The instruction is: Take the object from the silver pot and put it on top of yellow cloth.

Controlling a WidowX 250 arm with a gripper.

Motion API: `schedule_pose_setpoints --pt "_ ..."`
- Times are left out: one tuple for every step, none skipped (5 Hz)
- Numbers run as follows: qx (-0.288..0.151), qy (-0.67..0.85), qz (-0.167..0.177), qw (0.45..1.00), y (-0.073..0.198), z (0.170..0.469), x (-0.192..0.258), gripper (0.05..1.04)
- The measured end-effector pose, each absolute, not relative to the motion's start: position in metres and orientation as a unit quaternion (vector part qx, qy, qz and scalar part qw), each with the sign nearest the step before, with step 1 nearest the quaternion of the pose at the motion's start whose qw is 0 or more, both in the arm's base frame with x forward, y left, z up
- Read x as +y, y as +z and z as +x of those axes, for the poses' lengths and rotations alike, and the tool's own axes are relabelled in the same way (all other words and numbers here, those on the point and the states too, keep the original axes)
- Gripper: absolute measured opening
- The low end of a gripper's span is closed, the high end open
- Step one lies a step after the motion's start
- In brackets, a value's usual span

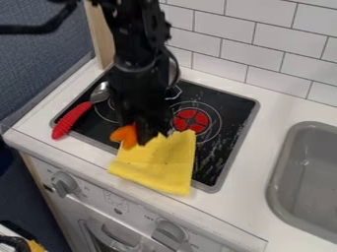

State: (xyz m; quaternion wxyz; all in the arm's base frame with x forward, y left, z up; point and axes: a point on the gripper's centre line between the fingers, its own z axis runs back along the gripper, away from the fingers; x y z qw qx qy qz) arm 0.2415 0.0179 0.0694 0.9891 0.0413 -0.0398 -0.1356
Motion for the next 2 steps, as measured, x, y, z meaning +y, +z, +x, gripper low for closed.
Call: schedule_pose_setpoints --pt "-0.018 -0.137 0.047 0.989 0.051 0.239 0.021 0.412" --pt "-0.005 -0.143 0.044 0.989 0.038 0.236 0.019 0.495"
